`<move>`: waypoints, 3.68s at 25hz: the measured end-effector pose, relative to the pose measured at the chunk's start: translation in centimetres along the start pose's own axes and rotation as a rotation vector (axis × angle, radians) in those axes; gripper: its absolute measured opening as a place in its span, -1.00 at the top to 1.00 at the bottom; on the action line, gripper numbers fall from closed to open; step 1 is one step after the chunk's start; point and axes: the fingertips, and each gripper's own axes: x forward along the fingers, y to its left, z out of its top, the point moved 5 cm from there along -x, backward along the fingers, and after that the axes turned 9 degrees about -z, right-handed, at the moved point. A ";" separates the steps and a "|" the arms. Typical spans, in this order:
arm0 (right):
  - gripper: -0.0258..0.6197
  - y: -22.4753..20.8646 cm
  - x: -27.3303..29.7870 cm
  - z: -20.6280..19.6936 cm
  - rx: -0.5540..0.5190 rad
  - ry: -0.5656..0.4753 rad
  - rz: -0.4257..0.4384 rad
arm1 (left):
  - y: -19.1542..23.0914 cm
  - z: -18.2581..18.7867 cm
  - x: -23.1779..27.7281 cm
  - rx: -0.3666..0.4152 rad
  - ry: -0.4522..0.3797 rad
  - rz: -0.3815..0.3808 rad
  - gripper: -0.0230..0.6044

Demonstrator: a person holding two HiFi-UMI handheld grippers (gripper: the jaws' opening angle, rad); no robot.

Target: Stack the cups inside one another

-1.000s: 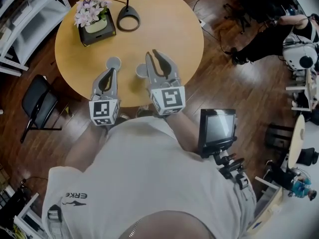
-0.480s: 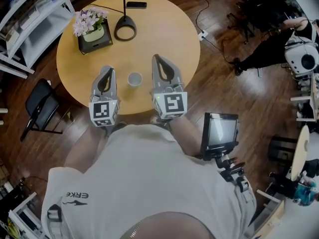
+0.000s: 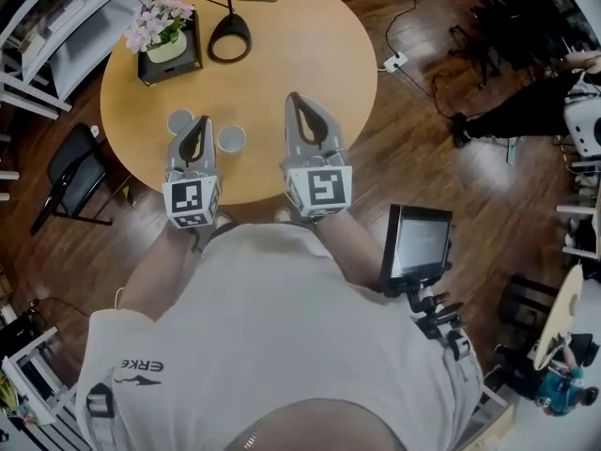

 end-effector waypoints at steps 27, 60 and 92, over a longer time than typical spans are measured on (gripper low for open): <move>0.88 2.4 1.6 -12.0 0.040 0.316 0.061 | -2.1 -15.2 -1.3 -0.141 0.363 -0.006 0.83; 0.88 2.3 -1.0 -15.1 0.042 0.458 0.055 | -2.9 -17.4 3.9 -0.035 0.331 -0.040 -0.12; 0.88 2.9 5.1 -9.1 0.002 0.209 0.072 | 3.1 -5.9 5.4 0.051 0.056 0.027 -0.11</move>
